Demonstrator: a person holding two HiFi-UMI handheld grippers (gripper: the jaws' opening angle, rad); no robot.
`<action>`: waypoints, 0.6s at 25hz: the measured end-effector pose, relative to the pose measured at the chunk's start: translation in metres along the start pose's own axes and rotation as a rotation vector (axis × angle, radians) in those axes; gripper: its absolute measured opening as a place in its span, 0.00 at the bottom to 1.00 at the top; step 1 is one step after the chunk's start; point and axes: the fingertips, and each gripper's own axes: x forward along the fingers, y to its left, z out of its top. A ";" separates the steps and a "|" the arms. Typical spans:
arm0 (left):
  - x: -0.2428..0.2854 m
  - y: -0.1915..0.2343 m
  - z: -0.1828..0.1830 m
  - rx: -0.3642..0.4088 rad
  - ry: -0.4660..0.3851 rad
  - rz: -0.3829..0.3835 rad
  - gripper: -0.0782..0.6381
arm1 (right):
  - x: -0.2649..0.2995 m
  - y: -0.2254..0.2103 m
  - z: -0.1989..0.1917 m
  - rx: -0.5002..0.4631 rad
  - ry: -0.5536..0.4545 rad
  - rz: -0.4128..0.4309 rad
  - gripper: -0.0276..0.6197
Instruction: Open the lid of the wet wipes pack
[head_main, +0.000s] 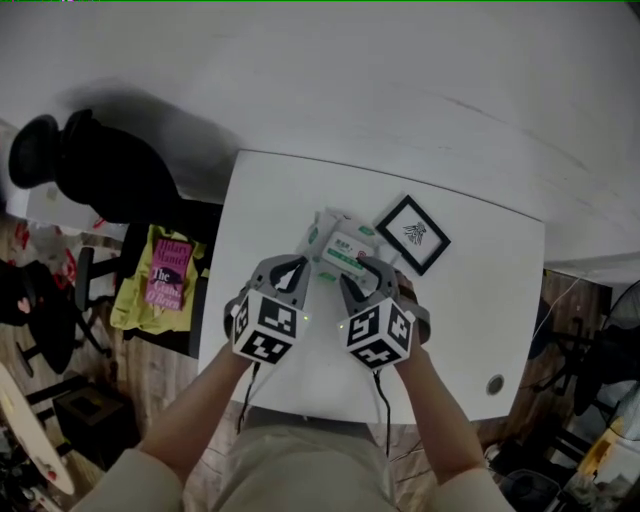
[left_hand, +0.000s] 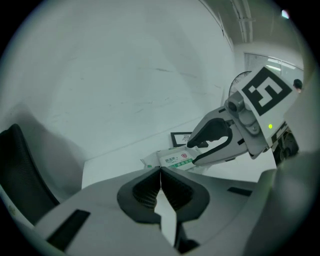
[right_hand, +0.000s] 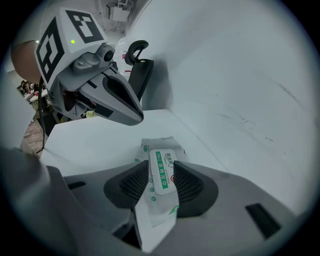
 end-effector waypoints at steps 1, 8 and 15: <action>0.007 -0.001 -0.005 -0.002 0.013 -0.013 0.14 | 0.005 0.000 -0.002 -0.001 0.007 -0.001 0.31; 0.040 -0.001 -0.034 -0.022 0.070 -0.068 0.14 | 0.033 0.007 -0.015 -0.029 0.065 0.012 0.29; 0.060 -0.002 -0.051 -0.022 0.108 -0.095 0.14 | 0.044 0.007 -0.018 -0.097 0.095 -0.004 0.28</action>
